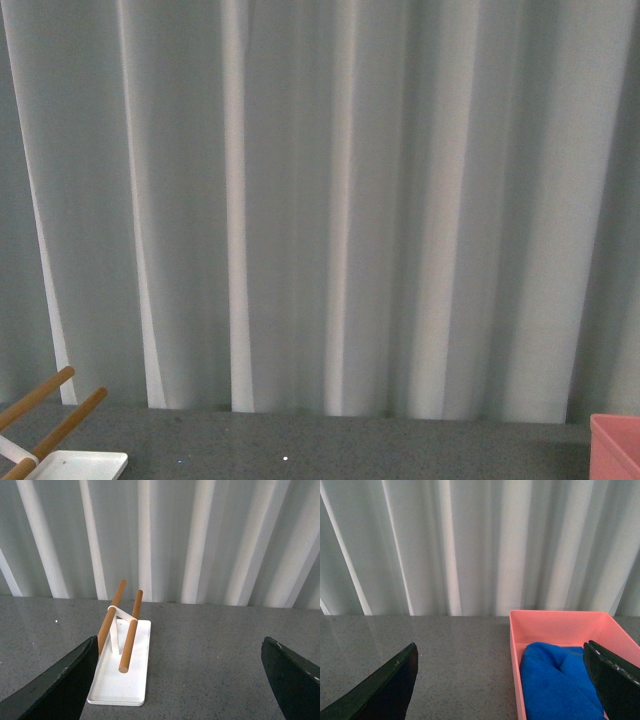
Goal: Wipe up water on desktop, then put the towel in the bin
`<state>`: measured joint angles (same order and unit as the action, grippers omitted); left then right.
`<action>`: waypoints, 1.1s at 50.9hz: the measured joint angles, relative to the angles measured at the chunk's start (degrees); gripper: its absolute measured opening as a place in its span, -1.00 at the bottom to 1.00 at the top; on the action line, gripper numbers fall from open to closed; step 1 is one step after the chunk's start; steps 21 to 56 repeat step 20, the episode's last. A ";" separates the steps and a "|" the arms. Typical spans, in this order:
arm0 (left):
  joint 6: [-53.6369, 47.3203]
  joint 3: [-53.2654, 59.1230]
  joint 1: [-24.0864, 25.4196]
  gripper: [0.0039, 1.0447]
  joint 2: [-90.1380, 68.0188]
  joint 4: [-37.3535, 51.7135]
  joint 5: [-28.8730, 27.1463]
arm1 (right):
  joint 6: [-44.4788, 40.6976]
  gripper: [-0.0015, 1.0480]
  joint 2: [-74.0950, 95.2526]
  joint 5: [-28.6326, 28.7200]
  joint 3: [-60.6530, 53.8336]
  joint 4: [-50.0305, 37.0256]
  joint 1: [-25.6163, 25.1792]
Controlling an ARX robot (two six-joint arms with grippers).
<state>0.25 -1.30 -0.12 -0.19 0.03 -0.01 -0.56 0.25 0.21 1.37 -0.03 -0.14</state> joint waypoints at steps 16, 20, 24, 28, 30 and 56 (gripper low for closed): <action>0.00 0.02 0.00 0.88 0.00 0.00 0.00 | 0.00 0.87 0.00 0.00 0.00 0.00 0.00; 0.00 0.00 0.00 0.88 0.00 0.00 0.00 | 0.00 0.87 0.00 0.00 0.00 0.00 0.00; 0.00 0.00 0.00 0.88 0.00 0.00 0.00 | 0.00 0.87 0.00 0.00 0.00 0.00 0.00; 0.00 0.00 0.00 0.88 0.00 0.00 0.00 | 0.00 0.87 0.00 0.00 0.00 0.00 0.00; 0.00 0.00 0.00 0.88 0.00 0.00 0.00 | 0.00 0.87 0.00 0.00 0.00 0.00 0.00; 0.00 0.00 0.00 0.88 0.00 0.00 0.00 | 0.00 0.87 0.00 0.00 0.00 0.00 0.00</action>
